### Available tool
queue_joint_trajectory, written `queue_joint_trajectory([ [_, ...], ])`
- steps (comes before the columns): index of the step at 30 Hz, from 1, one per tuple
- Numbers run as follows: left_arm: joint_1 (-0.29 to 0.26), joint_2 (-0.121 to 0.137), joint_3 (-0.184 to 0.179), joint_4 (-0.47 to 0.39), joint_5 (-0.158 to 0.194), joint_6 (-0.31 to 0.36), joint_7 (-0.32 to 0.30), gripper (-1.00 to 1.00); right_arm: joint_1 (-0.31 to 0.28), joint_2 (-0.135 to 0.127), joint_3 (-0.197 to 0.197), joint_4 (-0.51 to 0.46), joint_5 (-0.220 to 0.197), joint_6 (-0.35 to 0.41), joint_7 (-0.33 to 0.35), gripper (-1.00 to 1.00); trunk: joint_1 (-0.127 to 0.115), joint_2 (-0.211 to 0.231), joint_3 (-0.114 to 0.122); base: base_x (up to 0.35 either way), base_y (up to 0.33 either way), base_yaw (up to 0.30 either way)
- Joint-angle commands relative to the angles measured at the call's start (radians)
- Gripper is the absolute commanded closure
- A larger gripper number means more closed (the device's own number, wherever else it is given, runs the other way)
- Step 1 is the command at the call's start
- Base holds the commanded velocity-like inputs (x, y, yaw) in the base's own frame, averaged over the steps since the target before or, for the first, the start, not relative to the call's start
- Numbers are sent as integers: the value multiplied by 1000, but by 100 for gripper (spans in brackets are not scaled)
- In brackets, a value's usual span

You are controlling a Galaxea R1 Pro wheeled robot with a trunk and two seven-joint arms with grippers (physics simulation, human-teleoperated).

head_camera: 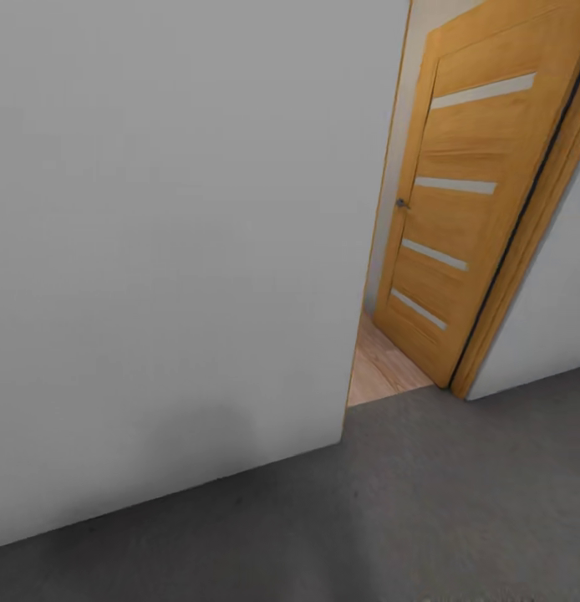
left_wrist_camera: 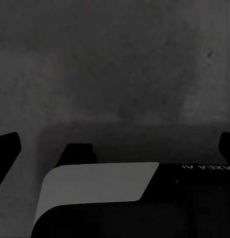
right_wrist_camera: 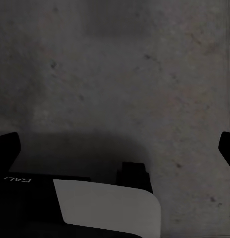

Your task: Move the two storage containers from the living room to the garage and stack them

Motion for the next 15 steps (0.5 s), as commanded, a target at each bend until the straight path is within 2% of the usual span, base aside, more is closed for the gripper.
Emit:
queue_joint_trajectory([
  [1, 0, 0, -9, 1, 10, -3, 4, -100, 0, -1, 3, -2, 0, 6, 2, -100, 0, 0, -1, 0, 0, -248],
  [15, 0, 0, -9, 0, 10, -4, 4, -100, 0, -1, 3, -2, 0, 6, 2, -100, 0, 0, -1, 0, 0, -228],
])
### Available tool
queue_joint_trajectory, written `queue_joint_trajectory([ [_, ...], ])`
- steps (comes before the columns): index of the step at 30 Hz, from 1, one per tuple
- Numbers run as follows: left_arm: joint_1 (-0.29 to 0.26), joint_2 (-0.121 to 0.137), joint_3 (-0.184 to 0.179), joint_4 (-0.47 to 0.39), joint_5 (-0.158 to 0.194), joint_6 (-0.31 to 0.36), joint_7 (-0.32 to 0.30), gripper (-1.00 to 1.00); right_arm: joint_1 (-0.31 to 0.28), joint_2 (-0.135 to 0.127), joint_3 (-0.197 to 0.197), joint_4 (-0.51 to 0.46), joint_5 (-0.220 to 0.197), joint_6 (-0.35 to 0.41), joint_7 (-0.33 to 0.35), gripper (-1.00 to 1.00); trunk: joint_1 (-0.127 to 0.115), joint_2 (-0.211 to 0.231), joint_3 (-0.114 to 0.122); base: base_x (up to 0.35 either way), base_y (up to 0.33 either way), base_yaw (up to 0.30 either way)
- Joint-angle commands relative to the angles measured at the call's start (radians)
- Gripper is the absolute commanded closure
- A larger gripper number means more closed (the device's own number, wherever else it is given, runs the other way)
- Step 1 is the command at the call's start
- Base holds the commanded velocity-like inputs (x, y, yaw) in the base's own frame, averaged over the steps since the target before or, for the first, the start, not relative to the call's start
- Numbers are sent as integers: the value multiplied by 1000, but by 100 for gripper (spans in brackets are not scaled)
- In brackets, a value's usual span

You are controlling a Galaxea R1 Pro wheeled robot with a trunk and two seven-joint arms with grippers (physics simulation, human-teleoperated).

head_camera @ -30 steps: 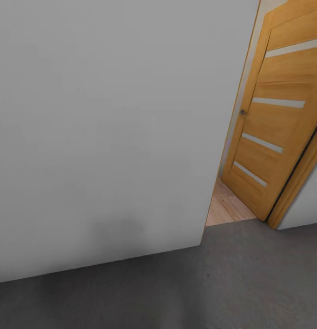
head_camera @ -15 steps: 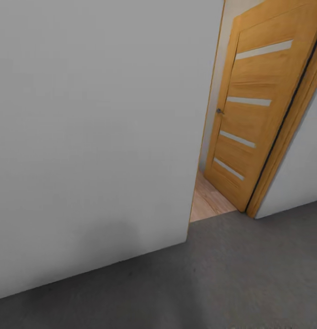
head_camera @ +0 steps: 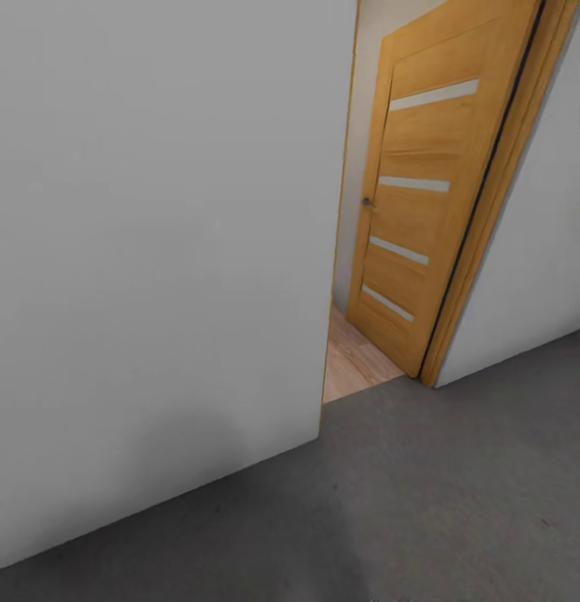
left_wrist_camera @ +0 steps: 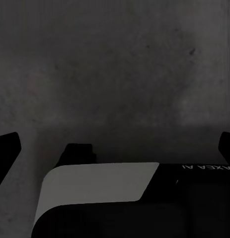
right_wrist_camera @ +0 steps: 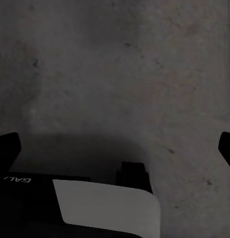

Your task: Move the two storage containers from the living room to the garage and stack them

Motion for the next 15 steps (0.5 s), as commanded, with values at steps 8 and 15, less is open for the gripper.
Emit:
queue_joint_trajectory([
  [8, 0, -3, -9, 0, 9, -3, 3, -100, 0, 0, 4, -2, 1, 6, 2, -100, 0, 0, -1, 0, 0, -185],
  [15, 2, -6, -11, 0, 10, -2, 1, -100, 0, 1, 4, -1, 1, 6, 2, -100, 0, 0, -1, 0, 0, -48],
])
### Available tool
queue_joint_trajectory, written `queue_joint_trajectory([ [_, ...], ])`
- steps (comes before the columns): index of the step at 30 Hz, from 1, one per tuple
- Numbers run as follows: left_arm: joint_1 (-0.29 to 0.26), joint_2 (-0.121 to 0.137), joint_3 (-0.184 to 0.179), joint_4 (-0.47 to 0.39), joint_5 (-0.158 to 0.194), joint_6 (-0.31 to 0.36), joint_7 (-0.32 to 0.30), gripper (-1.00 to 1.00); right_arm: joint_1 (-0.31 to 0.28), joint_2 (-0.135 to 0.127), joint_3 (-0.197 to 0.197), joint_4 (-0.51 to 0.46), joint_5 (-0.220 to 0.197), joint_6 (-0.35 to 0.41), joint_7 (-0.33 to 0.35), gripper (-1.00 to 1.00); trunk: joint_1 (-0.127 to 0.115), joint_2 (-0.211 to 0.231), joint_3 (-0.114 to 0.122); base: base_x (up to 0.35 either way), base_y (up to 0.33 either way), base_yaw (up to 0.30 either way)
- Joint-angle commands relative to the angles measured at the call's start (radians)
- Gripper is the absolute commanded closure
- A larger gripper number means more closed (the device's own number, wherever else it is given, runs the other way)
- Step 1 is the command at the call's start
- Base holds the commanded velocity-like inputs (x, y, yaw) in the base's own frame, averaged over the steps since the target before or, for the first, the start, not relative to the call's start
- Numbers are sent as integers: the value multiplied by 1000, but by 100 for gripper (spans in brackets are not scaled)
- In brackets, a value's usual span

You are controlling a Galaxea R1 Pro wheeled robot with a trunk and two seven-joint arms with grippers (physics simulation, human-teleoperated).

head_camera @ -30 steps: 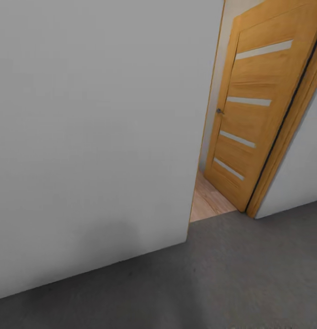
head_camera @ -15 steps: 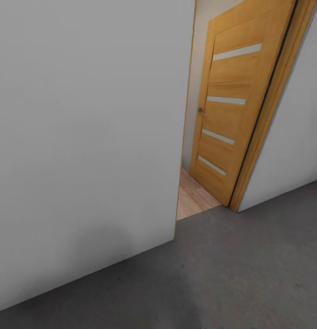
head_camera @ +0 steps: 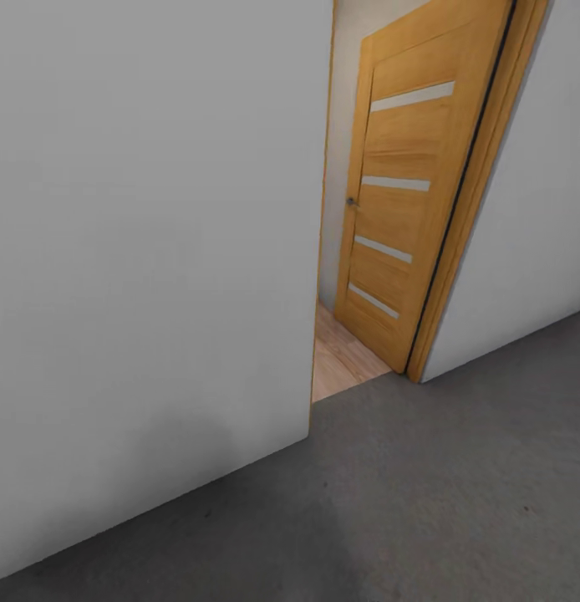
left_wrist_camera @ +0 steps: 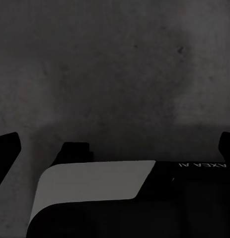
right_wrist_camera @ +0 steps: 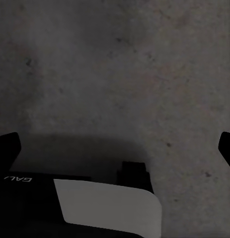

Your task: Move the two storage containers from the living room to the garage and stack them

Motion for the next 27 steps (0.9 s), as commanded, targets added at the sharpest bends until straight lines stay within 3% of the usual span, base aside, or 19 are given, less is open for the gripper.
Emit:
queue_joint_trajectory([
  [1, -1, 0, -9, 1, 10, -4, 4, -100, 0, -1, 3, -2, 0, 6, 2, -100, 0, 0, -1, 0, 0, -12],
  [15, -2, 1, -16, 0, 6, -2, 4, -100, 0, 0, 3, -2, -1, 6, 2, -100, 0, 0, -1, 0, 0, -20],
  [27, -2, 1, -16, 0, 6, -4, 4, -100, 0, -2, 3, -2, -2, 6, 2, -100, 0, 0, -1, 131, -73, -220],
])
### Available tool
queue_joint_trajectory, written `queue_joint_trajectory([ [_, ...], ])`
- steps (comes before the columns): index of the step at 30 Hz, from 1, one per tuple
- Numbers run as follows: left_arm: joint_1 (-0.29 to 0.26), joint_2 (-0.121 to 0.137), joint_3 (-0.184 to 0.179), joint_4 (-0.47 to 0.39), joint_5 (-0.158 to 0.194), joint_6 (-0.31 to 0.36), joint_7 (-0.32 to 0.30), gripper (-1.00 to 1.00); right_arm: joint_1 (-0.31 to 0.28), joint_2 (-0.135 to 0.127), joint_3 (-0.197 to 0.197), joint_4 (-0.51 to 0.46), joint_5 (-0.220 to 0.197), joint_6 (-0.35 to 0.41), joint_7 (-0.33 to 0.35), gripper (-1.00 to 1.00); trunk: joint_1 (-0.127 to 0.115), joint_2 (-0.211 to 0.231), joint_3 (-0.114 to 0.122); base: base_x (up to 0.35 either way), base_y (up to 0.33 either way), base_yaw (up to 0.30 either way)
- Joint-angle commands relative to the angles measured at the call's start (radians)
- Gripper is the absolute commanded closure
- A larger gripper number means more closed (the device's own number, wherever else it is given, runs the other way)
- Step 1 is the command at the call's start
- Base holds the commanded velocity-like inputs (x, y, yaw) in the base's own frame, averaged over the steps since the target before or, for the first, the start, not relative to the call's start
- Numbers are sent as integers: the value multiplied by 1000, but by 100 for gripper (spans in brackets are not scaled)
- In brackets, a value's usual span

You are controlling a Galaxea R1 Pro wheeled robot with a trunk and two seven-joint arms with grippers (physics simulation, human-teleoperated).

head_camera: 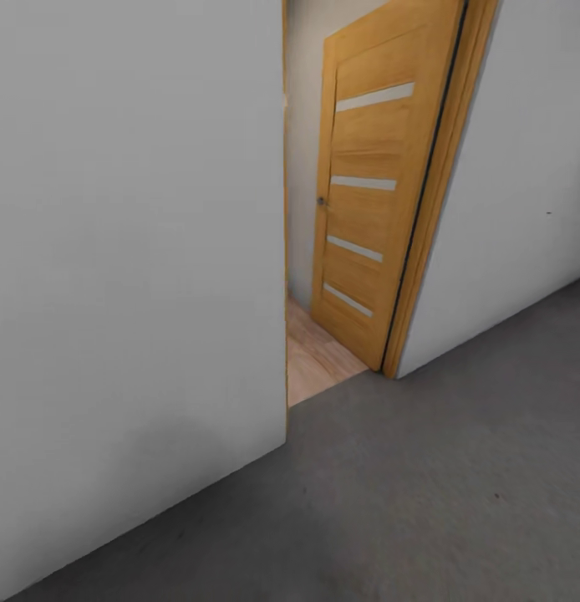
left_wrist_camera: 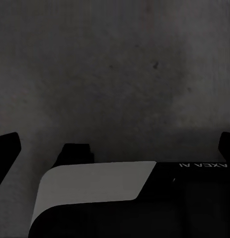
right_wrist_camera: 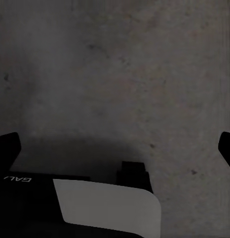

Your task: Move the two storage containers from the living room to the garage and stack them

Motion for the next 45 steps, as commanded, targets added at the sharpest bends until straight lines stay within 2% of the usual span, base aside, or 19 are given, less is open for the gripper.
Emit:
queue_joint_trajectory([
  [1, 0, 0, -9, 1, 10, -4, 5, -100, 0, -1, 3, -2, 0, 6, 2, -100, 0, 0, -1, 262, -207, -253],
  [9, 0, 0, -10, 1, 10, -4, 6, -100, 2, -3, 3, -3, 2, 4, 2, -100, 0, 0, -2, 274, -228, -179],
  [23, 0, 0, -10, 1, 10, -5, 12, -100, 6, -19, 3, -3, 2, -32, 2, -100, 0, 0, -3, 281, -241, -17],
  [45, 0, 0, -10, 1, 10, -7, 12, -100, 6, -13, -1, -7, 0, -34, 1, -100, 0, 0, -7, 275, -252, 0],
])
